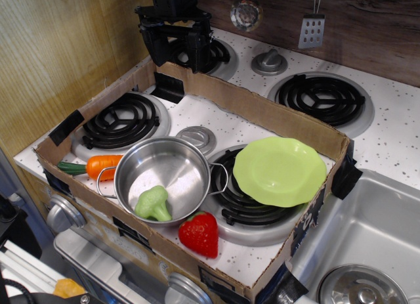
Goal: Take broccoli out of pan
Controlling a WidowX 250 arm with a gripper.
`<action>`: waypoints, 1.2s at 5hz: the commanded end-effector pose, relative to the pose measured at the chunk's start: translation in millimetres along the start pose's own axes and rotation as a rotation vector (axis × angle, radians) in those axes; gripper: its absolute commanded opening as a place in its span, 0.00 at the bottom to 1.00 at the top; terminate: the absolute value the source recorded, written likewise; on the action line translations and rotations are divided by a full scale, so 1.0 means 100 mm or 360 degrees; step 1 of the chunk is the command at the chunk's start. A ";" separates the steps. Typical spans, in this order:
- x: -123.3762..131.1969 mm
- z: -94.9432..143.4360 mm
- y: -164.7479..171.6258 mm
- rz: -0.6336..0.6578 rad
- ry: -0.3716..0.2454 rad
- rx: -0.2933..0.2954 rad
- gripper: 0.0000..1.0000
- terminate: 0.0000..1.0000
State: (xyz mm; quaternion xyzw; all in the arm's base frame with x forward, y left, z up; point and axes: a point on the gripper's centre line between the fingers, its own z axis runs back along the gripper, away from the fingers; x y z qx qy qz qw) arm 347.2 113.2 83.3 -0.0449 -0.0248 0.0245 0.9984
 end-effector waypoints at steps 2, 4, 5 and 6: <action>-0.10 0.27 -0.05 0.0023 -0.0049 0.0080 1.00 0.00; -0.39 0.66 -0.28 0.0172 -0.0076 0.0206 1.00 0.00; -0.76 0.55 -0.41 0.0357 -0.0040 0.0201 1.00 0.00; -1.01 0.39 -0.52 0.0426 -0.0031 0.0180 1.00 0.00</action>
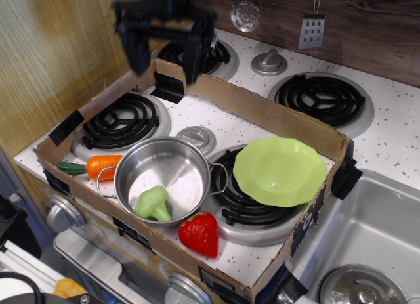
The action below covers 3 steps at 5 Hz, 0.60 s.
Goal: Take broccoli out of pan
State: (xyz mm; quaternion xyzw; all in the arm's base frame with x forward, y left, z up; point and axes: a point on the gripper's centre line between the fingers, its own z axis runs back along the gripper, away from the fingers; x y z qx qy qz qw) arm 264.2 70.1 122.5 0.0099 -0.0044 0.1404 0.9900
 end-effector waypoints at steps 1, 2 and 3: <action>-0.35 -0.14 -0.09 0.0146 -0.0049 -0.0011 1.00 0.00; -0.48 -0.34 -0.10 0.0170 -0.0072 -0.0012 1.00 0.00; -0.55 -0.56 -0.14 0.0203 -0.0121 -0.0024 1.00 0.00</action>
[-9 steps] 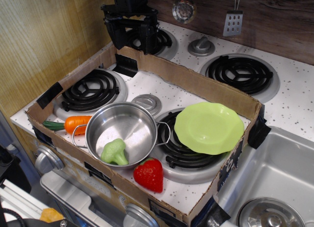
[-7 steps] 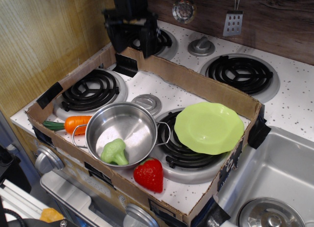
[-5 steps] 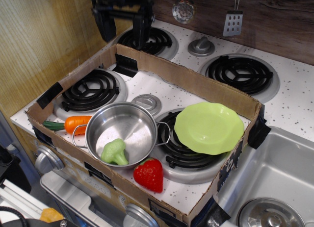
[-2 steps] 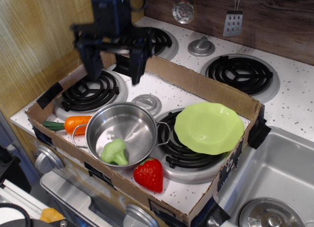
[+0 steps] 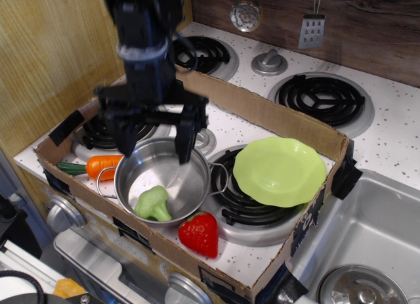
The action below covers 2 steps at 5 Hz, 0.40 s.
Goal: Take broccoli out of pan
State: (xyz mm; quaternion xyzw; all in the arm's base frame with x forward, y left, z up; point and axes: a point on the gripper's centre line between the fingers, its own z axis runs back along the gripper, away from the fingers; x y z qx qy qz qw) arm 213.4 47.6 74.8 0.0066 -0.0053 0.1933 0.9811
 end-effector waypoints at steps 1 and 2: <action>0.01 -0.19 -0.04 0.0029 -0.0148 0.0010 1.00 0.00; 0.03 -0.28 -0.02 0.0002 -0.0213 0.0032 1.00 0.00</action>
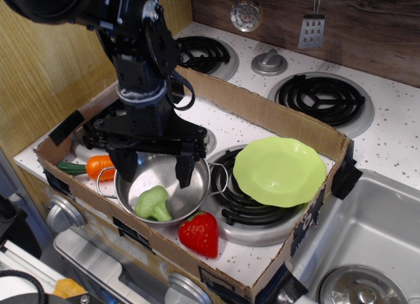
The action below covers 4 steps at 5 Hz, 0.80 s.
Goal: Take broccoli out of pan
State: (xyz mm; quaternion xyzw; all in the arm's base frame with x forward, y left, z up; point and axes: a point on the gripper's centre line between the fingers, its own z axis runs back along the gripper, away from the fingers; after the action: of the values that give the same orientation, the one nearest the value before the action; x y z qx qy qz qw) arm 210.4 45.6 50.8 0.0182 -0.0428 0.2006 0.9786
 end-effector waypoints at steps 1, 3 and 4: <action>0.02 -0.17 -0.02 0.0002 -0.0116 0.0022 1.00 0.00; -0.10 -0.29 -0.02 0.0033 -0.0095 -0.0001 1.00 0.00; -0.10 -0.35 -0.02 0.0036 -0.0066 -0.0022 1.00 0.00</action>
State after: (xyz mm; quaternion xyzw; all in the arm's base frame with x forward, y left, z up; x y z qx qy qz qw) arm 198.9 42.1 11.6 0.0143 -0.0544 0.2099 0.9761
